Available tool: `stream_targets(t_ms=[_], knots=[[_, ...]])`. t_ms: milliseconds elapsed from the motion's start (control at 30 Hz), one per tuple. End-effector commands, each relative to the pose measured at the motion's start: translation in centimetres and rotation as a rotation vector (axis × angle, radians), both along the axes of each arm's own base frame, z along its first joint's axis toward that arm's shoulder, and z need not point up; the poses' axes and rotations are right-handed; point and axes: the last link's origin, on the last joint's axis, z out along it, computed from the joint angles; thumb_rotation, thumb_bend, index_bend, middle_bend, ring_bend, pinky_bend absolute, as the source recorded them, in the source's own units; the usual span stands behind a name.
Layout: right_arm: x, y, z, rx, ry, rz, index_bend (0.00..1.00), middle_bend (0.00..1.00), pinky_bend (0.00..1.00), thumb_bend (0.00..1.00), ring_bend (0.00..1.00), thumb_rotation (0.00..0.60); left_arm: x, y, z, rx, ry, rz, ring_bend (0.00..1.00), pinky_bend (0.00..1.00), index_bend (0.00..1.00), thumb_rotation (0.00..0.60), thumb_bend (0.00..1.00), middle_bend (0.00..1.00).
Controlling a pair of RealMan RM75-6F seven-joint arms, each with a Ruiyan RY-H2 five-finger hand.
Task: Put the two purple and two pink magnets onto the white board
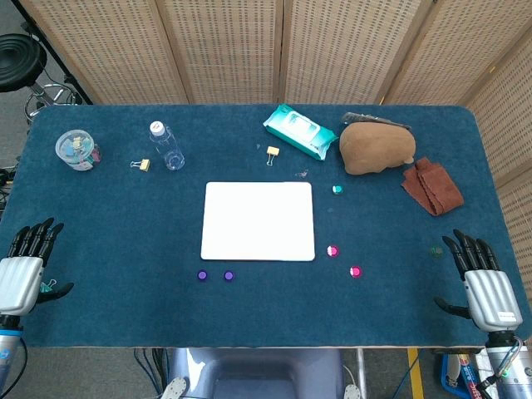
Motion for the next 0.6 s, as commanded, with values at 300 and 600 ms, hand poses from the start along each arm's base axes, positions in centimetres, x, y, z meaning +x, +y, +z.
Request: stream_targets(t_ms=[300, 600], knots=[[0.1, 0.1, -0.2, 0.011, -0.008, -0.002, 0.0, 0.0, 0.0, 0.0, 0.0, 0.6, 1.0, -0.1, -1.4, -0.057, 0.003, -0.043, 0.0, 0.0, 0.0, 0.6, 0.0, 0.0], [-0.2, -0.4, -1.0, 0.033, 0.01, -0.022, 0.0, 0.0, 0.0, 0.0, 0.0, 0.6, 7.1, 2.4, -5.2, -0.274, 0.032, -0.31, 0.0, 0.0, 0.23, 0.6, 0.06, 0.0]])
